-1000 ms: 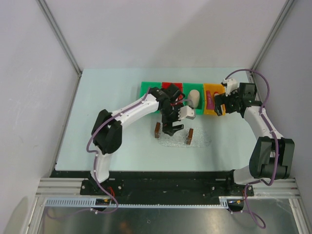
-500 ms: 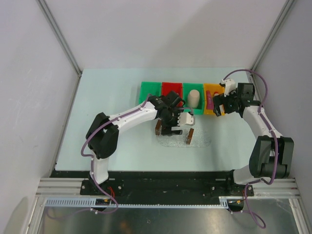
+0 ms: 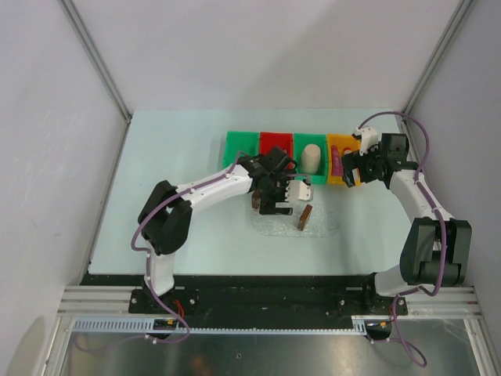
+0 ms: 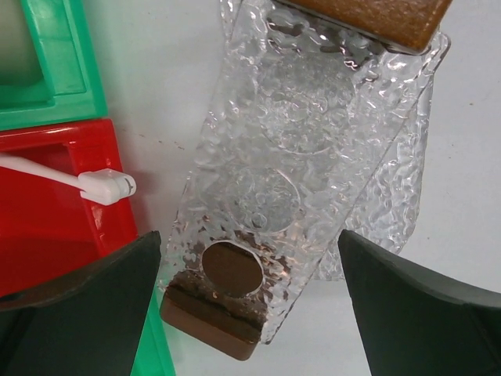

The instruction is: Prepare toiletry sets of a toothbrush and toothpaste on the tray

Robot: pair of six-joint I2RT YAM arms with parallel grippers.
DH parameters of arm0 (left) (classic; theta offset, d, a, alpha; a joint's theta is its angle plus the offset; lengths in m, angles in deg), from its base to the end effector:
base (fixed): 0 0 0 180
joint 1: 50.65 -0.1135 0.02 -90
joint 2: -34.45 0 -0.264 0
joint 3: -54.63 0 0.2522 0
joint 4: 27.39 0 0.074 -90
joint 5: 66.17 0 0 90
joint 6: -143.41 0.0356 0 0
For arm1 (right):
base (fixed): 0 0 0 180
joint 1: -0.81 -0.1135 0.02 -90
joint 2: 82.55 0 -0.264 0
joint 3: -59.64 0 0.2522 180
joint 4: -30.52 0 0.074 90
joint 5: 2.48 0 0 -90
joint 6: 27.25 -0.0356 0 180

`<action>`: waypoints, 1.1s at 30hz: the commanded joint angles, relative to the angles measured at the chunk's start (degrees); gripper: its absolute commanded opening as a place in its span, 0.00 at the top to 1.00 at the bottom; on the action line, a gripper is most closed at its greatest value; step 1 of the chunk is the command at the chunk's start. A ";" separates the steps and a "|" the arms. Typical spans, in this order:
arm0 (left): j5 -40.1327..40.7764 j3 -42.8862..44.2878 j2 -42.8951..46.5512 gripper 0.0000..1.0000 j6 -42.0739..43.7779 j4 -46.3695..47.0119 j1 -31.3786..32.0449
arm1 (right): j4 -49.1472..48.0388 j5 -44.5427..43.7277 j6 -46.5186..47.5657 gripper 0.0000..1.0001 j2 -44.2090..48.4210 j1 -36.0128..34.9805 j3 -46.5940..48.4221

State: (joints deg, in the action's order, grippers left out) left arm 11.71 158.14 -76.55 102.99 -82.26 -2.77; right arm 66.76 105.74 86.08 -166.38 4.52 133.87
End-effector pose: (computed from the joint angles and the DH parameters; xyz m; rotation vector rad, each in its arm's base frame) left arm 0.2729 -0.3129 0.2307 2.0329 1.6922 -0.2710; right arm 0.3155 -0.0093 0.2566 -0.5440 2.2602 0.1417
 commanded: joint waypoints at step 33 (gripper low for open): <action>-5.64 -5.03 7.03 0.00 24.33 2.61 -0.33 | 0.37 0.41 1.45 0.00 -0.63 -0.89 2.29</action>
State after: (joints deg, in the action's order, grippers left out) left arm 8.04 153.31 -70.43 122.66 -79.96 -2.84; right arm 67.15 105.76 86.87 -166.56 4.21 133.87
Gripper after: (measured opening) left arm 0.996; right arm 0.995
